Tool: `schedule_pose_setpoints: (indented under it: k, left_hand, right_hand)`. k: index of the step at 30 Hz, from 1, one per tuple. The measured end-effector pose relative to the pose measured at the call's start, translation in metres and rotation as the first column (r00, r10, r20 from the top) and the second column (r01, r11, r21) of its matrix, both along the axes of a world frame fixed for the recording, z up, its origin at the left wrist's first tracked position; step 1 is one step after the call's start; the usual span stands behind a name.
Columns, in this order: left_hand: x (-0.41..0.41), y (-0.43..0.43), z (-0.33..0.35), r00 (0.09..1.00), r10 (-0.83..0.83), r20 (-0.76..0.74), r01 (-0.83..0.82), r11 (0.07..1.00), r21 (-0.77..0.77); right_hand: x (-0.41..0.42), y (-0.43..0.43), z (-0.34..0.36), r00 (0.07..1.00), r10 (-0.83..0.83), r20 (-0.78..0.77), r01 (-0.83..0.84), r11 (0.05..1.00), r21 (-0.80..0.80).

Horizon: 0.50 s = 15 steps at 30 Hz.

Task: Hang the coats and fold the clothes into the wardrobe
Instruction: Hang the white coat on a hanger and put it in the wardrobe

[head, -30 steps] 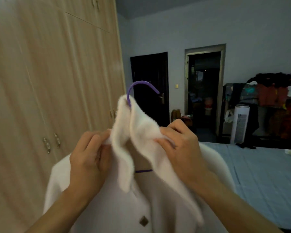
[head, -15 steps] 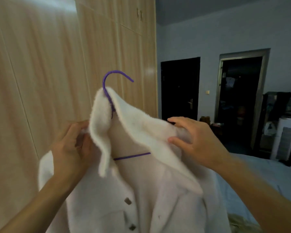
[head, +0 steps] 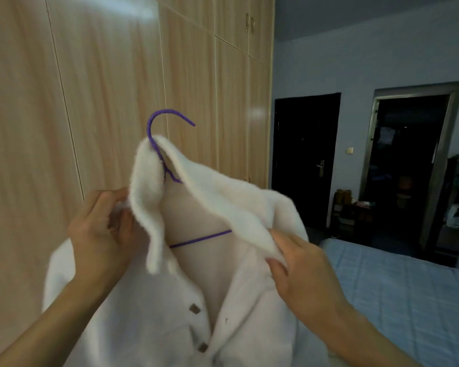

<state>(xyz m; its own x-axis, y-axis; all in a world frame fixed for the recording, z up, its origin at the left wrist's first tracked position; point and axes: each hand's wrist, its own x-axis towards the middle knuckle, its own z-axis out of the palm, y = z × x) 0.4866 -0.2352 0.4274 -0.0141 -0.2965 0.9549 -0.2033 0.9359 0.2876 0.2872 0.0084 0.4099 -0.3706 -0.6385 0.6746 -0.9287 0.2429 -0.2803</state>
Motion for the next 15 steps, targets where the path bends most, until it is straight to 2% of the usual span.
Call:
schedule_pose_setpoints:
  k: [3,9,15]
  left_hand:
    - [0.004,-0.002,-0.004,0.999,0.034,0.005,-0.035,0.999,0.014]
    - [0.001,0.017,-0.017,0.998,0.054,0.034,-0.054,0.998,0.020]
    - [0.000,0.026,-0.033,0.998,0.025,0.054,-0.024,1.000,-0.012]
  right_hand:
    - [-0.003,-0.003,0.013,0.997,0.075,-0.025,-0.079,0.982,-0.174]
    - [-0.008,-0.021,0.043,0.991,0.131,0.037,-0.109,0.924,-0.367]
    - [-0.020,-0.038,0.066,0.942,0.286,0.176,-0.182,0.875,-0.448]
